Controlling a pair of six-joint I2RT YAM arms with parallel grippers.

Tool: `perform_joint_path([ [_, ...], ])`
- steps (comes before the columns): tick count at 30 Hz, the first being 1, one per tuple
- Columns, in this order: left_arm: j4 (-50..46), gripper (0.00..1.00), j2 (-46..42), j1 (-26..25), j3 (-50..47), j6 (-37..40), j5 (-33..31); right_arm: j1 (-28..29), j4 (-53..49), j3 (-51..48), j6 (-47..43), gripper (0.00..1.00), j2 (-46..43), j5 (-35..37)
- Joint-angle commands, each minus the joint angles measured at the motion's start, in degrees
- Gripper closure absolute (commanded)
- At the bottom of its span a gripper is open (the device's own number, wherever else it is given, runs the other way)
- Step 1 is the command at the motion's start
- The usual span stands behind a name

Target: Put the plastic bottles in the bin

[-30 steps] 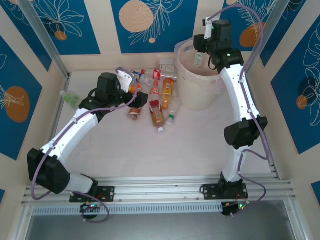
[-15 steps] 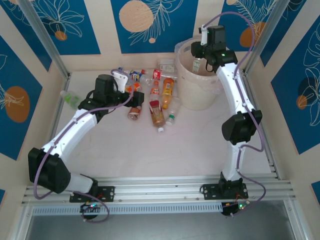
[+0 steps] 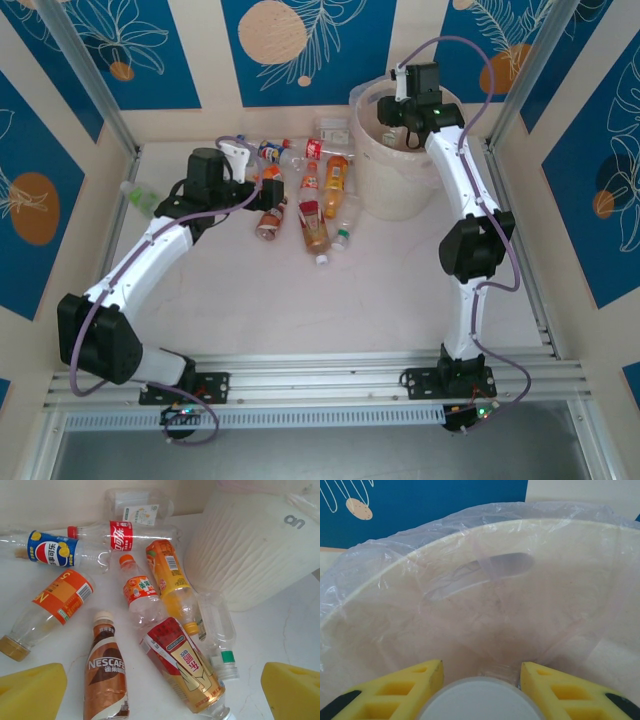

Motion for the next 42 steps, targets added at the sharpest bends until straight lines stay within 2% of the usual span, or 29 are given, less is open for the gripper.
perform_joint_path([
  [1, 0.0, 0.00, -0.1, 0.7, -0.1, -0.1, -2.3, -0.3, -0.4, -0.2, 1.1, 0.63, 0.3, -1.6],
  [13, -0.5, 0.00, -0.3, 1.2, -2.0, 0.5, -5.2, -0.6, -0.8, -0.7, 0.7, 0.40, -2.2, -0.3],
  [20, -0.7, 0.00, 0.0, 1.8, -2.2, 0.8, -5.9, -0.8, -1.8, -0.2, 0.7, 0.34, -3.9, 0.3],
  [27, -5.3, 0.00, 0.7, 3.8, -1.4, 2.1, -10.2, 0.1, -3.3, 0.6, 0.6, 0.24, -9.3, 1.6],
  [32, -9.0, 0.02, 2.8, 8.0, -0.4, 1.8, -11.8, 1.7, -4.0, -1.2, 0.8, 0.14, -13.4, 2.6],
  [35, -10.6, 0.03, 3.9, 11.6, 0.3, 1.1, -12.4, 3.3, -4.1, -3.3, 0.5, 0.00, -15.5, 3.8],
  [38, -13.0, 0.04, 5.3, 15.3, 1.8, -2.7, -14.1, 5.0, -3.9, -5.6, 0.3, 0.01, -17.4, 4.9],
  [42, -14.0, 0.03, 8.1, 19.1, 4.2, -11.0, -19.4, 6.8, -3.1, -9.7, 0.9, 0.01, -20.3, 7.0],
])
